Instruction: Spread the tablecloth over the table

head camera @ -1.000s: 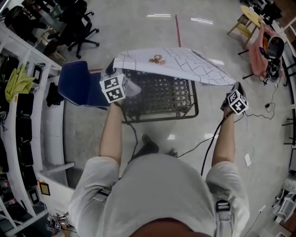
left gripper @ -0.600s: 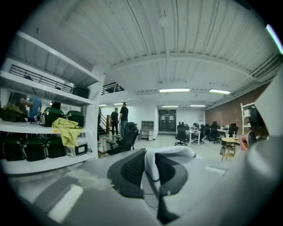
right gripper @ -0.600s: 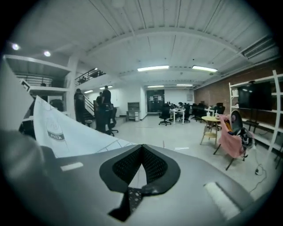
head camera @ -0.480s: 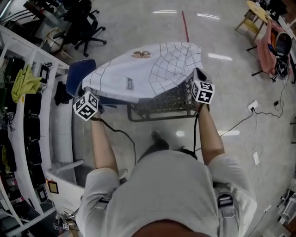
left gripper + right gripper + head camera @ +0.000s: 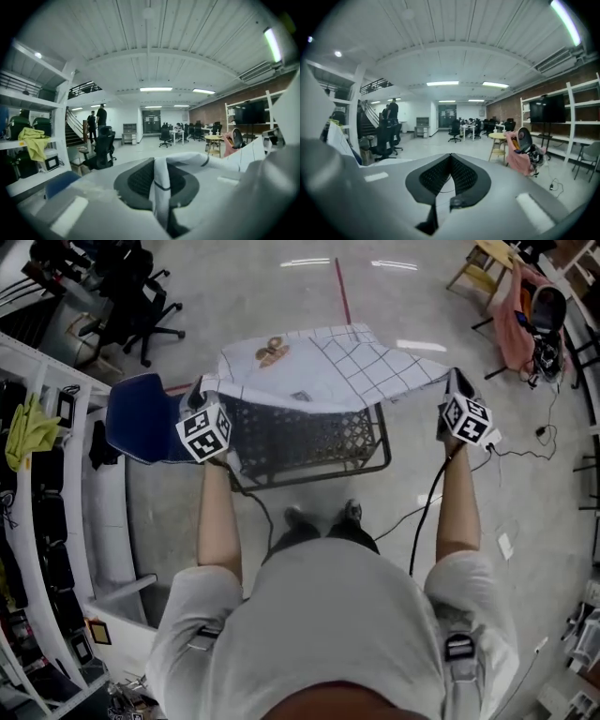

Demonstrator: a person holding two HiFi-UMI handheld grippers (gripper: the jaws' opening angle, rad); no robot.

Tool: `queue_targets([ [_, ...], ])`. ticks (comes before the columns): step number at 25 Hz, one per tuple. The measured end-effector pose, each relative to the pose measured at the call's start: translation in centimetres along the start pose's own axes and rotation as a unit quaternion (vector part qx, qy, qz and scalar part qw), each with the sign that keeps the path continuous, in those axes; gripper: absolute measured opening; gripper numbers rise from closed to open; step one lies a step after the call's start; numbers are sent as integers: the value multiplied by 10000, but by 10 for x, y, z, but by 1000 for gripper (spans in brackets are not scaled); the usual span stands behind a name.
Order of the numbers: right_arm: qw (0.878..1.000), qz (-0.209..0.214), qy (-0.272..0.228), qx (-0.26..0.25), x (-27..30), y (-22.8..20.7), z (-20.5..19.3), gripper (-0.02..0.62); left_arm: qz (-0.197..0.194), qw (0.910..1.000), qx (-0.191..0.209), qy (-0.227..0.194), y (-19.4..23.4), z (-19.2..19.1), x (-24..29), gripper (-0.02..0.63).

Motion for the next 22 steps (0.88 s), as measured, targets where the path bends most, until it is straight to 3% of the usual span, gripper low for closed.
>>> queue_targets([
  [2,9978,-627,-147,-163,-42,-53,12,5,-263,9993,117,-228,-47,17,-3,20],
  [4,9926,-1212,-67,-68,-79,-88,-8,6,-444,9985,148,-298,-74,23,-7,20],
  [6,9903,-1378,153,60,-90,-92,-39,5,-483,9983,189,-269,-79,19,-8,20],
  [10,9963,-622,587,-46,-39,-25,-82,6,-125,9999,-2,55,-37,0,-7,20],
  [13,9971,212,711,-166,11,57,-89,6,494,9984,-273,88,35,-1,-15,20],
  [17,9908,1170,650,-195,59,167,-86,6,1323,9907,-325,-20,139,6,-49,20],
  [20,9881,1391,650,-132,70,210,-89,6,1685,9848,-418,-2,192,-7,-64,20],
  [22,9883,1340,705,-191,70,217,-90,6,1712,9841,-451,159,208,-27,-61,20],
])
Point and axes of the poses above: the fingertips, and each gripper's own axes: x forward along the fingers, y to its left, z out of its top, the point moved 1 cm from there along -x, backward along the fingers, and after that the axes turned 15 degrees about z, right-handed, at the moved point
